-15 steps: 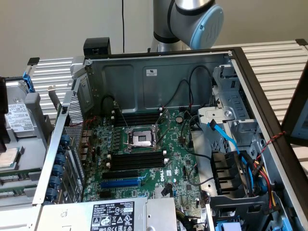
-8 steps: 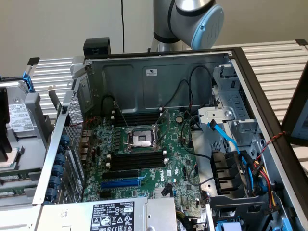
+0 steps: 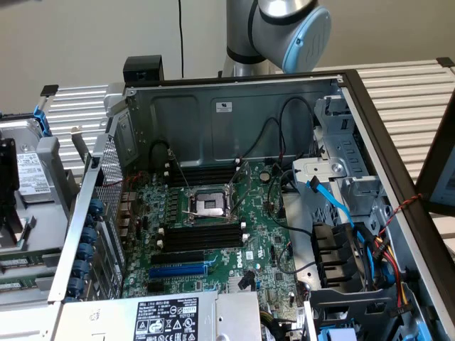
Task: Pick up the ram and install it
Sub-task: 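Pick up the ram and move it above insertion slot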
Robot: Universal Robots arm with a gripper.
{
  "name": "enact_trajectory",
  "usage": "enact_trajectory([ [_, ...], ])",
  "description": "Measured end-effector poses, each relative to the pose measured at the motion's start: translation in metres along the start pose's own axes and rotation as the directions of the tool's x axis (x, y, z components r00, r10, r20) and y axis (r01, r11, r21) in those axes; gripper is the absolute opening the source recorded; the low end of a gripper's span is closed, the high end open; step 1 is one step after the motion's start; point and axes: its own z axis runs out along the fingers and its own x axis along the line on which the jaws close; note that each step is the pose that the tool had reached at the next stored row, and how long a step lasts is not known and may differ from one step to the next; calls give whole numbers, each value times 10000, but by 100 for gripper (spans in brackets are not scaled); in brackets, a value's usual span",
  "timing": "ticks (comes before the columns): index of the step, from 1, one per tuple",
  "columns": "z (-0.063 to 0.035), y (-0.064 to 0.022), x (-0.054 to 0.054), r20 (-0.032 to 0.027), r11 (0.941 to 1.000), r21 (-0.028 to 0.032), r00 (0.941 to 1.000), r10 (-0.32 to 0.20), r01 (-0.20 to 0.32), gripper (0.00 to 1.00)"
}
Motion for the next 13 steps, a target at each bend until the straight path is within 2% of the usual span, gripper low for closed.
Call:
enact_trajectory([
  [2, 34, -1, -1, 5, 10000, 18, 10000, -10, 10, 28],
  [13, 238, -7, 87, 11, 9991, 36, 9992, -411, 411, 28],
])
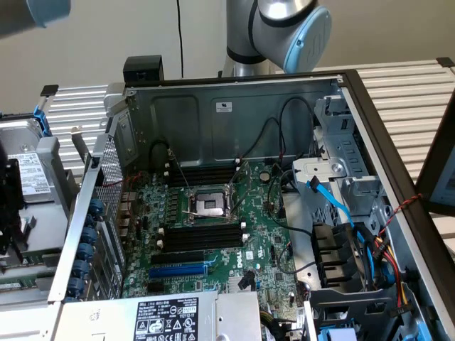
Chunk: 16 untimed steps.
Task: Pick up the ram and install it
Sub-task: 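Pick up the ram and move it above insertion slot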
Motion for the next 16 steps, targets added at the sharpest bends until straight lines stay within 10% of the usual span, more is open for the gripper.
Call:
enact_trajectory([
  [16, 287, 0, 8, 70, 9975, 45, 9975, -701, 701, 28],
])
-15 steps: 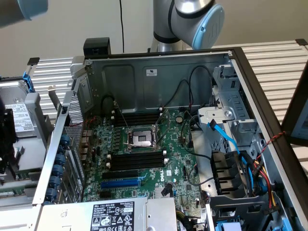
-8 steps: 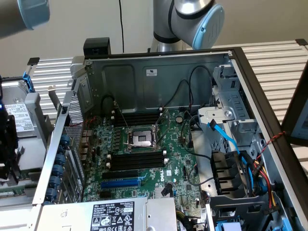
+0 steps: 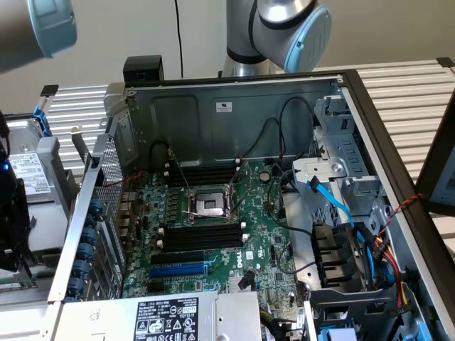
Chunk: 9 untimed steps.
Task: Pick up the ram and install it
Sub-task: 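Pick up the ram and move it above insertion slot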
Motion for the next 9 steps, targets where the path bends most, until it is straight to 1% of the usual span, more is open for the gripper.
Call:
enact_trajectory([
  [3, 54, 4, -3, 20, 9999, 9, 9999, -163, 163, 28],
  [4, 69, 5, -4, 35, 9998, 12, 9998, -182, 182, 28],
  [6, 93, 7, -5, 90, 9998, 18, 9998, -191, 191, 28],
  [9, 101, 7, -5, 97, 9998, 19, 9998, -185, 185, 28],
])
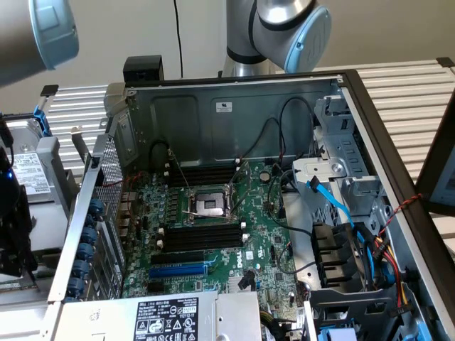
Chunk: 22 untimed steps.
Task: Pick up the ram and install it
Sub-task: 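Pick up the ram and move it above insertion slot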
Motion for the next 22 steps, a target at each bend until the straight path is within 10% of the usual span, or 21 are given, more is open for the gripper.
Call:
enact_trajectory([
  [7, 6, 1, 0, -175, 10000, -30, 9998, 23, -23, 28],
  [22, 6, 2, 0, -175, 10000, -31, 9998, 23, -24, 25],
])
